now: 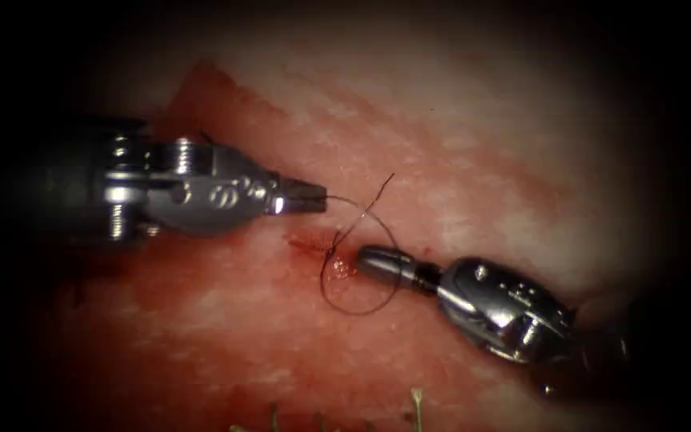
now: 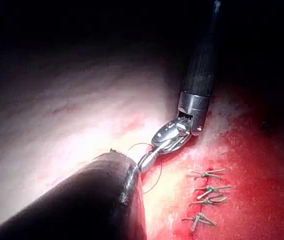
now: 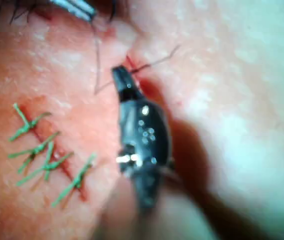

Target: Wound Closure

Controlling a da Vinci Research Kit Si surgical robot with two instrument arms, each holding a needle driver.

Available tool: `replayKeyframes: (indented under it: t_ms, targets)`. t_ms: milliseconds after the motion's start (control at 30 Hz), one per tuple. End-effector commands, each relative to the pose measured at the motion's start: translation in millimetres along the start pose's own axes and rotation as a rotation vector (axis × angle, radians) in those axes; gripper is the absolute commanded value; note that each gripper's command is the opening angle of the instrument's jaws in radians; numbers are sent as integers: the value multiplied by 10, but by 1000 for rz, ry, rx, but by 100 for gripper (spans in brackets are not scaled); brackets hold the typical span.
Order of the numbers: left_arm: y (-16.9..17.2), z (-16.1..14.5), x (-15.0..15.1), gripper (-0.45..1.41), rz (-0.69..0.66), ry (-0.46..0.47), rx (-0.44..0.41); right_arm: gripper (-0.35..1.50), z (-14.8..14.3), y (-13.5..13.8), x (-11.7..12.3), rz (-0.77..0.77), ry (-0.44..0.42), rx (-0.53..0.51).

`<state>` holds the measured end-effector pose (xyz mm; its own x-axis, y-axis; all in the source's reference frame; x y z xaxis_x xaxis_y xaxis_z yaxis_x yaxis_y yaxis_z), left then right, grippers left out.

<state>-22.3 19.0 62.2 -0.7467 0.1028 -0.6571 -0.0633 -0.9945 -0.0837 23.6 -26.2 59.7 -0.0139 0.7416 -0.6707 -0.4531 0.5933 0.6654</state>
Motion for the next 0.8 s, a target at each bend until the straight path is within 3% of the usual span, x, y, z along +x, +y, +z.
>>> replayKeyframes:
  t_ms: [33,333,800]
  targets:
    - [5,14,1,-45,-1,0,-7,-35,3,-7,-11,3,-4,7]
    - [8,55,-4,-45,-11,-13,-14,-35,4,-16,-10,2,25,28]
    - [18,105,-59,-45,-22,-42,-7,-35,8,-26,-2,15,122,90]
